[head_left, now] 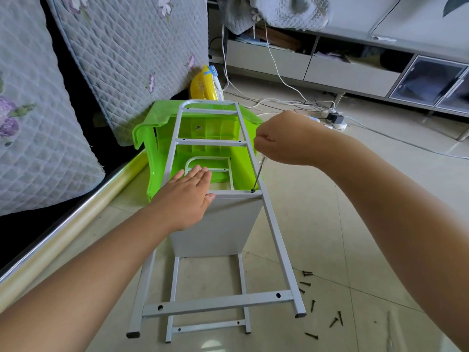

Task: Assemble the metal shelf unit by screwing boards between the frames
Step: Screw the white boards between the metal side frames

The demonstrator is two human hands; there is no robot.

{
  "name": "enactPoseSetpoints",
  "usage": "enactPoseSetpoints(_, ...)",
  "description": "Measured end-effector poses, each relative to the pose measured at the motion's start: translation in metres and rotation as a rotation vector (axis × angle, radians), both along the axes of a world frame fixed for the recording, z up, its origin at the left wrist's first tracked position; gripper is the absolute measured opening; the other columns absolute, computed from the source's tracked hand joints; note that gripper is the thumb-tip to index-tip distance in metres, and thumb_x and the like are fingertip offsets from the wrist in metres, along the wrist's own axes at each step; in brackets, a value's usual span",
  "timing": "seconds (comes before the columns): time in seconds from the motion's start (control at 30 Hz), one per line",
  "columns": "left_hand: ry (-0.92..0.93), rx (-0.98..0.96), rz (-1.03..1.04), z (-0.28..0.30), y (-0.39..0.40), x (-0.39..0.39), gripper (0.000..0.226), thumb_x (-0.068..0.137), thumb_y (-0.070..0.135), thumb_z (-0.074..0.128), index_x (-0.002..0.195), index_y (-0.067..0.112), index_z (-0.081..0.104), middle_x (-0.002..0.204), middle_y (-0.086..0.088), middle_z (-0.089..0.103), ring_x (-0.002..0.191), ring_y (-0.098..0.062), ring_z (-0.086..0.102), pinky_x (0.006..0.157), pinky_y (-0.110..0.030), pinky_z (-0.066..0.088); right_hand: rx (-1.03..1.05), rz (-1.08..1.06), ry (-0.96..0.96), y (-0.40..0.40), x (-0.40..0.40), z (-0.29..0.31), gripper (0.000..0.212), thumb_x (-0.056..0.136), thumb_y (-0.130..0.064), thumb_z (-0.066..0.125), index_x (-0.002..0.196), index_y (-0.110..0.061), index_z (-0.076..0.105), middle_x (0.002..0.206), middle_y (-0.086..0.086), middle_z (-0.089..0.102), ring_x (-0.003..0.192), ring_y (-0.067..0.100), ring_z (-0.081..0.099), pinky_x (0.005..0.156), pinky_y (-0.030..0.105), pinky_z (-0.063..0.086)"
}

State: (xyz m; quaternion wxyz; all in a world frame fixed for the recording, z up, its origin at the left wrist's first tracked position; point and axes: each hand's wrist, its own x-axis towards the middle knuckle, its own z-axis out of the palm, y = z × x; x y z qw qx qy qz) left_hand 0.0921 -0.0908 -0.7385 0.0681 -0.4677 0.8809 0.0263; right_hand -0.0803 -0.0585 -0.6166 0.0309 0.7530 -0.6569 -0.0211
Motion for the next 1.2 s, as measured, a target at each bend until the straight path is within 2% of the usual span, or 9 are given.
enactPoseSetpoints(0.1,-0.002,0.004,0.002,0.0,0.0,0.0,0.057,0.102,0.034,0.015,0.148,0.009,-0.005,0.157,-0.004,-0.007,0.144,-0.013,-0.007,0.115,-0.029,-0.003,0.061,0.023,-0.132,0.004,-0.003,0.002,0.018,0.089,-0.014,0.04,0.086,-0.006,0.055,0.085,0.009,0.052,0.083,0.023,0.047,0.072,0.03,0.039)
enactPoseSetpoints(0.27,-0.001,0.009,0.003,0.0,-0.001,0.001,0.057,0.102,0.034,0.015,0.148,0.009,-0.006,0.157,-0.004,-0.008,0.144,-0.013,-0.006,0.115,-0.029,-0.002,0.006,0.032,-0.133,0.009,-0.005,0.002,0.022,0.093,-0.017,0.043,0.102,-0.007,0.06,0.089,0.008,0.059,0.08,0.018,0.043,0.069,0.025,0.034)
enactPoseSetpoints(0.37,0.003,0.008,0.009,-0.001,-0.002,0.0,0.057,0.101,0.035,0.015,0.148,0.008,-0.006,0.157,-0.005,-0.009,0.144,-0.014,-0.007,0.116,-0.028,-0.002,0.002,0.007,-0.007,0.007,-0.002,0.0,0.032,0.096,-0.034,0.041,0.084,-0.008,0.056,0.072,0.004,0.048,0.079,0.022,0.043,0.064,0.026,0.034)
enactPoseSetpoints(0.5,0.02,-0.001,0.078,0.0,-0.001,0.0,0.06,0.101,0.037,0.015,0.148,0.005,-0.004,0.156,-0.01,-0.007,0.145,-0.018,-0.006,0.116,-0.031,-0.001,-0.036,-0.08,0.071,0.005,0.007,-0.005,0.048,0.097,-0.04,0.032,0.056,-0.016,0.03,0.062,0.0,0.03,0.075,0.024,0.041,0.047,0.022,0.021)
enactPoseSetpoints(0.67,0.011,0.003,0.28,0.0,-0.002,0.0,0.069,0.097,0.048,0.013,0.147,0.0,0.008,0.155,-0.019,0.004,0.144,-0.03,-0.001,0.116,-0.038,0.004,-0.062,0.022,-0.022,0.007,0.008,-0.007,0.043,0.099,-0.037,0.028,0.063,-0.013,0.034,0.062,0.0,0.032,0.073,0.024,0.041,0.055,0.027,0.03)
enactPoseSetpoints(0.87,0.005,0.003,0.295,0.001,-0.002,-0.003,0.07,0.097,0.048,0.012,0.146,-0.002,0.01,0.154,-0.021,0.006,0.144,-0.031,0.001,0.117,-0.038,0.004,-0.077,0.172,-0.188,0.007,0.001,-0.011,0.025,0.094,-0.022,0.042,0.075,-0.008,0.052,0.06,0.003,0.039,0.068,0.025,0.042,0.063,0.032,0.038)
enactPoseSetpoints(1.0,-0.009,-0.008,0.291,0.0,-0.003,-0.003,0.07,0.097,0.048,0.012,0.146,-0.003,0.011,0.154,-0.021,0.006,0.144,-0.03,0.001,0.116,-0.038,0.004,-0.084,0.133,-0.108,0.005,-0.004,-0.008,0.037,0.097,-0.031,0.041,0.064,-0.014,0.037,0.054,-0.002,0.03,0.057,0.023,0.033,0.058,0.028,0.028)
enactPoseSetpoints(1.1,-0.009,-0.01,0.287,0.0,-0.003,-0.003,0.07,0.097,0.048,0.013,0.145,-0.003,0.012,0.154,-0.022,0.007,0.144,-0.031,0.002,0.116,-0.038,0.004,-0.125,-0.013,0.024,0.004,-0.002,-0.011,0.047,0.099,-0.036,0.028,0.057,-0.017,0.024,0.058,0.001,0.028,0.067,0.026,0.036,0.049,0.03,0.02)
enactPoseSetpoints(1.2,-0.017,-0.014,0.284,-0.001,-0.004,-0.003,0.07,0.097,0.048,0.012,0.146,-0.004,0.011,0.154,-0.021,0.007,0.144,-0.03,0.002,0.116,-0.038,0.003,-0.125,-0.033,-0.022,0.006,-0.005,-0.014,0.042,0.099,-0.034,0.028,0.064,-0.013,0.032,0.063,0.007,0.037,0.073,0.027,0.04,0.058,0.03,0.028)
